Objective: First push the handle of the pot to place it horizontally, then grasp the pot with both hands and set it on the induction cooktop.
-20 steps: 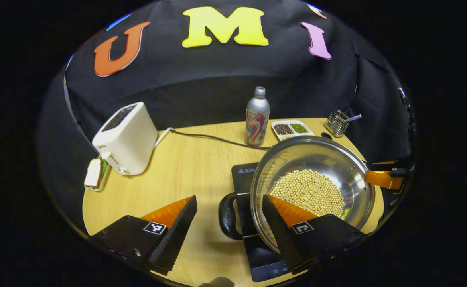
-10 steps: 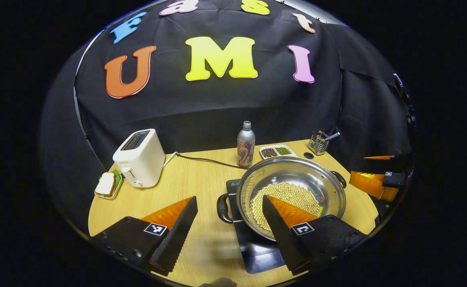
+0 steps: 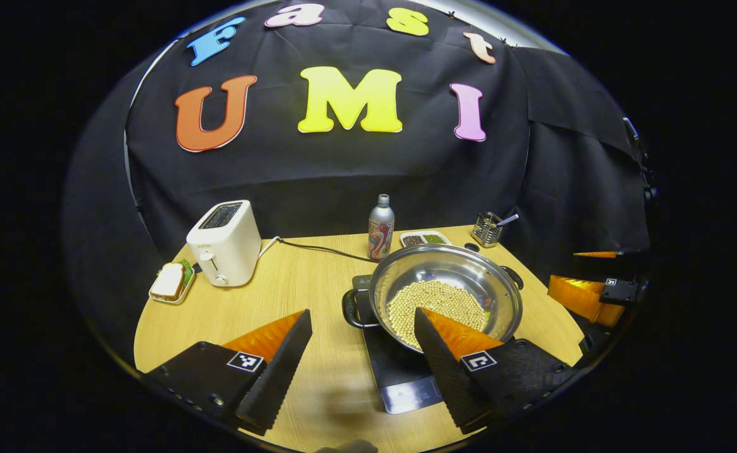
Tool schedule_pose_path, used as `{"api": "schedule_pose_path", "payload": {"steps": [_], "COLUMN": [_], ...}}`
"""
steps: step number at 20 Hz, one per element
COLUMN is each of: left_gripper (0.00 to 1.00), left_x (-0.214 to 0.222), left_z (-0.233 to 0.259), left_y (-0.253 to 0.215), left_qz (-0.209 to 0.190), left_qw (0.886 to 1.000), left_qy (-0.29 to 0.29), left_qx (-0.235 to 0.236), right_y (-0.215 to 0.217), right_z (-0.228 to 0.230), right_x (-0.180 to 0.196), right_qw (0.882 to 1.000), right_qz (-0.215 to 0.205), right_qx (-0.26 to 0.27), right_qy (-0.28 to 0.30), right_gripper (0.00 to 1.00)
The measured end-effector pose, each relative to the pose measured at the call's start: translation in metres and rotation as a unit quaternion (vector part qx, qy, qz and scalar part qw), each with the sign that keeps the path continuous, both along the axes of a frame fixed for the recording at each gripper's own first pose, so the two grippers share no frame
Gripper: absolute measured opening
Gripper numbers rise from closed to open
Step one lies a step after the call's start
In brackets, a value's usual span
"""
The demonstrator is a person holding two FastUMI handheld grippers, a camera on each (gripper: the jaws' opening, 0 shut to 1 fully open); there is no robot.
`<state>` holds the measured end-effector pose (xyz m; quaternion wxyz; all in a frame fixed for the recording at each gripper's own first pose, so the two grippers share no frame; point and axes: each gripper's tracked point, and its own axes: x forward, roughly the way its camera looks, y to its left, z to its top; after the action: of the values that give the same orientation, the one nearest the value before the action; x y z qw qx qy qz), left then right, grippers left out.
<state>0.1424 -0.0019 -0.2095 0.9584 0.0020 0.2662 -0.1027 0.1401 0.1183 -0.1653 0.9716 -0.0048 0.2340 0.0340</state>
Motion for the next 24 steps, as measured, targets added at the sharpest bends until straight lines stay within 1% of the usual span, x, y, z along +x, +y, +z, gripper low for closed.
{"api": "schedule_pose_path", "payload": {"steps": [3, 4, 5, 6, 7, 8, 10, 13, 16, 18, 20, 23, 24], "left_gripper": [0.97, 0.96, 0.96, 0.96, 0.96, 0.96, 0.96, 0.96, 0.96, 0.96, 0.95, 0.95, 0.95], "left_x": [-0.017, -0.023, -0.029, -0.036, -0.04, -0.048, -0.063, -0.094, -0.134, -0.163, -0.193, -0.229, -0.239], "left_z": [0.024, 0.035, 0.043, 0.055, 0.067, 0.081, 0.106, 0.143, 0.188, 0.213, 0.229, 0.248, 0.25], "left_y": [-0.001, -0.003, 0.003, 0.006, 0.008, 0.006, 0.009, 0.005, -0.004, -0.011, -0.016, -0.026, -0.025], "left_qz": [-0.007, -0.009, -0.008, -0.005, -0.006, -0.004, 0.011, 0.039, 0.059, 0.067, 0.079, 0.097, 0.102], "left_qw": [1.0, 0.999, 0.999, 0.999, 0.998, 0.997, 0.995, 0.99, 0.982, 0.975, 0.968, 0.959, 0.958], "left_qy": [-0.02, -0.027, -0.035, -0.044, -0.057, -0.07, -0.095, -0.128, -0.177, -0.212, -0.238, -0.265, -0.268], "left_qx": [-0.011, -0.015, -0.017, -0.017, -0.02, -0.027, -0.031, -0.036, -0.029, -0.013, -0.001, -0.01, -0.011], "right_y": [0.002, -0.002, -0.002, -0.005, -0.008, -0.013, -0.025, -0.045, -0.081, -0.11, -0.134, -0.15, -0.158], "right_z": [0.029, 0.039, 0.051, 0.063, 0.077, 0.093, 0.119, 0.154, 0.181, 0.193, 0.191, 0.18, 0.175], "right_x": [-0.023, -0.029, -0.035, -0.043, -0.051, -0.059, -0.076, -0.112, -0.152, -0.176, -0.196, -0.224, -0.233], "right_qw": [1.0, 0.999, 0.999, 0.998, 0.997, 0.995, 0.991, 0.984, 0.976, 0.97, 0.967, 0.965, 0.965], "right_qz": [-0.006, -0.009, -0.009, -0.009, -0.008, -0.008, -0.003, 0.012, 0.015, 0.003, -0.008, 0.0, 0.0], "right_qx": [0.014, 0.019, 0.025, 0.03, 0.036, 0.041, 0.047, 0.06, 0.068, 0.074, 0.071, 0.071, 0.065], "right_qy": [-0.021, -0.034, -0.045, -0.056, -0.072, -0.09, -0.124, -0.166, -0.205, -0.231, -0.243, -0.252, -0.254], "right_gripper": [0.96, 0.96, 0.99, 0.96, 0.99, 0.99, 0.97, 0.99, 0.98, 0.99, 0.97, 0.98, 0.98]}}
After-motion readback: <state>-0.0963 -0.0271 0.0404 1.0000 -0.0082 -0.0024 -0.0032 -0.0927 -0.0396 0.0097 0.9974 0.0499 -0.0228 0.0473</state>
